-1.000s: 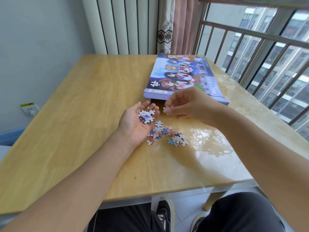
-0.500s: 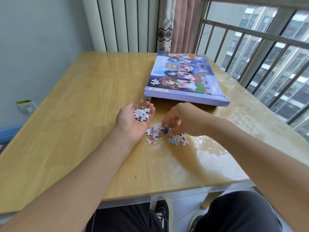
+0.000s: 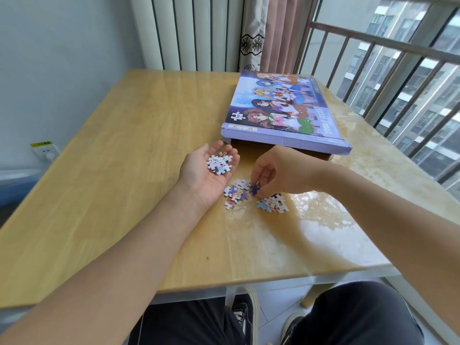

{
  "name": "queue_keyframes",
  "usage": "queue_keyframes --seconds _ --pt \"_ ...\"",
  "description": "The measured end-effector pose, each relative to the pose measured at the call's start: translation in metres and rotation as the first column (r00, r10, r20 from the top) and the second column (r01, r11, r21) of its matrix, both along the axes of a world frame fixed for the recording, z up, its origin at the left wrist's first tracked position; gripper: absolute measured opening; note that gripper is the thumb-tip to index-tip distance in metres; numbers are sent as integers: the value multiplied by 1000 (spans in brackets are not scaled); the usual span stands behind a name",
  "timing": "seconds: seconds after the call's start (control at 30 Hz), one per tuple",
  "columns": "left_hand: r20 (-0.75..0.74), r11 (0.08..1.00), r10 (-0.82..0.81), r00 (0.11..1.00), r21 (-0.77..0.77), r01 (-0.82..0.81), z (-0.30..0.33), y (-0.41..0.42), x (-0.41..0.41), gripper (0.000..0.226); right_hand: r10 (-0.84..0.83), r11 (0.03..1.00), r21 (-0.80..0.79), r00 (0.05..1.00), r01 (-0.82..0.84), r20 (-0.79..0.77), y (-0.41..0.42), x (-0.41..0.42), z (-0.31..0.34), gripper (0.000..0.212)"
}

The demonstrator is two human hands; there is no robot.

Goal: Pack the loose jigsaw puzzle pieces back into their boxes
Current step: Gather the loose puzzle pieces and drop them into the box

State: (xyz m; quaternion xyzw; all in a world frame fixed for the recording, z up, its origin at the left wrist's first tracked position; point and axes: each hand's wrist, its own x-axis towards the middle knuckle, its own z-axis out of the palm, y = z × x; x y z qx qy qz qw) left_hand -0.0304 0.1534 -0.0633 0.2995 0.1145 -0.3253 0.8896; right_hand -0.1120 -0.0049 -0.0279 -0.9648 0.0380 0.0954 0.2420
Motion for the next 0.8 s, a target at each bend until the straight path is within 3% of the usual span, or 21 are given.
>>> queue_keyframes --seconds 0.13,0.27,0.3,0.37,0.5,0.57,0.67,0.8 --pt "3 1000 -14 1000 14 14 -1 -2 0 33 -63 975 217 997 54 34 -6 -3 6 25" --pt "34 996 -87 996 32 86 0 -2 -3 36 -202 884 463 948 69 245 5 12 22 18" --pt "39 994 -103 994 36 102 0 -2 -5 38 -211 888 456 933 58 293 14 21 25 17" --pt "48 994 -106 993 41 104 3 -1 -7 38 -115 955 298 927 4 358 33 37 25 18" --pt "-56 1000 27 998 -11 -28 3 7 2 20 -39 999 48 868 17 495 32 34 31 11" --pt "-68 997 78 995 23 -77 2 9 6 17 36 997 -71 928 -10 371 18 19 27 11" --pt "-51 994 102 993 50 -100 1 6 7 19 117 981 -158 993 -114 14 9 3 7 41" --pt "-15 992 101 995 82 -100 -1 3 7 22 121 988 -104 988 -111 97 11 1 -8 45"
